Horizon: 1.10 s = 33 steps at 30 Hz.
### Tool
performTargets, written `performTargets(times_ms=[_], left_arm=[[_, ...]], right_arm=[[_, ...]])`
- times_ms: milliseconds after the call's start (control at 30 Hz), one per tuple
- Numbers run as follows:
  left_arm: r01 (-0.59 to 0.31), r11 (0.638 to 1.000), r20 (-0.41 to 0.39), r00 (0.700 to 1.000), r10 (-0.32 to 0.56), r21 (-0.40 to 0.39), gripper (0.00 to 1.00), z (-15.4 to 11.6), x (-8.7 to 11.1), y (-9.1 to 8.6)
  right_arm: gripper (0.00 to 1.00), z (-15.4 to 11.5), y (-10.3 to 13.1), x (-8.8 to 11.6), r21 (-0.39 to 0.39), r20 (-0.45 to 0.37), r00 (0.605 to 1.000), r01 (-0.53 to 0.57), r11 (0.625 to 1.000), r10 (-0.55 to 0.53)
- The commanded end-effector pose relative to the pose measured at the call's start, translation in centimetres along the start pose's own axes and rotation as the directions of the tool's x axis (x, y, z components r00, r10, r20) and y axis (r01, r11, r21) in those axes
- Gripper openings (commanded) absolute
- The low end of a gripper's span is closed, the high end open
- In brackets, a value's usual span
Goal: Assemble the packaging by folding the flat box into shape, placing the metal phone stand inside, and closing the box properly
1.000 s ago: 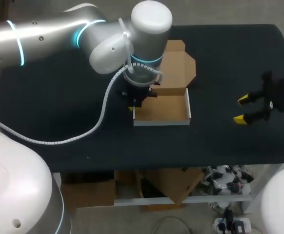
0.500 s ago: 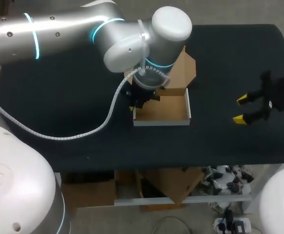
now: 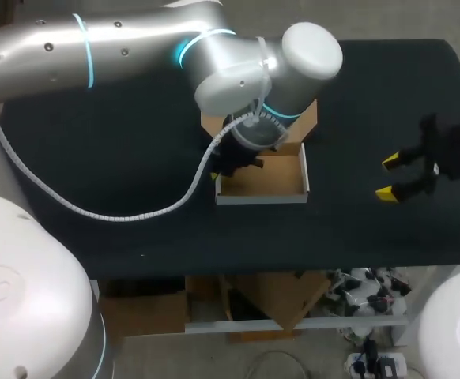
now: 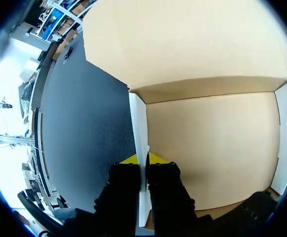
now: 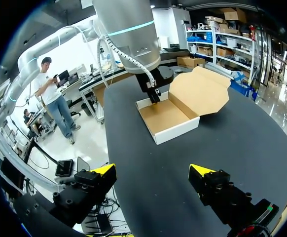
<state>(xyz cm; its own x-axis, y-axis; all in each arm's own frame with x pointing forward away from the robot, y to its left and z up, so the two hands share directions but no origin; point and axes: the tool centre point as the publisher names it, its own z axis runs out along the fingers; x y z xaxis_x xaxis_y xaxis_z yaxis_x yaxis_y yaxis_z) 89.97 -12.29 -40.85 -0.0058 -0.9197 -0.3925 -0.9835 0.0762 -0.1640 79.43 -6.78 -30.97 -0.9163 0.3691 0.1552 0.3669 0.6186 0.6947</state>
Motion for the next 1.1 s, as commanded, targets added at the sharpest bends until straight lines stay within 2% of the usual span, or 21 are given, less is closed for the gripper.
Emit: performTargets(times_ms=[33, 400, 667, 700, 800, 900, 1100], left_arm=[[0.003, 1.0, -0.029, 1.0, -0.003, -0.014, 0.0, 0.6, 0.1, 0.1], [0.033, 0.999, -0.243, 0.969, -0.039, -0.027, 0.0, 0.4, -0.6, 0.4], [0.046, 0.999, -0.352, 0.935, -0.047, -0.01, 0.0, -0.3, -0.7, 0.8], [0.041, 0.999, -0.368, 0.929, -0.042, -0.01, 0.07, -0.4, -0.6, 0.8], [0.045, 0.999, -0.398, 0.916, -0.044, -0.008, 0.16, -0.7, -0.6, 0.9], [0.048, 0.999, -0.419, 0.907, -0.047, -0.008, 0.31, -1.0, -0.6, 0.9], [0.044, 0.999, -0.474, 0.88, -0.043, -0.01, 0.49, -1.4, -0.5, 1.1]], right_arm=[[1.0, -0.1, -0.1, 0.1, -0.005, 0.0, 1.0, 0.0, 1.0, 0.0], [1.0, -0.1, -0.3, 0.1, -0.009, -0.002, 1.0, -0.008, 1.0, 0.008], [1.0, 0.1, -0.3, 0.0, -0.013, -0.008, 1.0, -0.01, 1.0, 0.01], [1.0, 0.1, -0.3, 0.0, -0.013, -0.008, 1.0, -0.01, 1.0, 0.01], [1.0, 0.1, -0.3, -0.1, -0.012, -0.008, 1.0, -0.011, 1.0, 0.011], [1.0, 0.1, -0.3, -0.1, -0.012, -0.008, 1.0, -0.013, 1.0, 0.013], [1.0, 0.2, -0.3, -0.2, -0.012, -0.012, 1.0, -0.015, 1.0, 0.015]])
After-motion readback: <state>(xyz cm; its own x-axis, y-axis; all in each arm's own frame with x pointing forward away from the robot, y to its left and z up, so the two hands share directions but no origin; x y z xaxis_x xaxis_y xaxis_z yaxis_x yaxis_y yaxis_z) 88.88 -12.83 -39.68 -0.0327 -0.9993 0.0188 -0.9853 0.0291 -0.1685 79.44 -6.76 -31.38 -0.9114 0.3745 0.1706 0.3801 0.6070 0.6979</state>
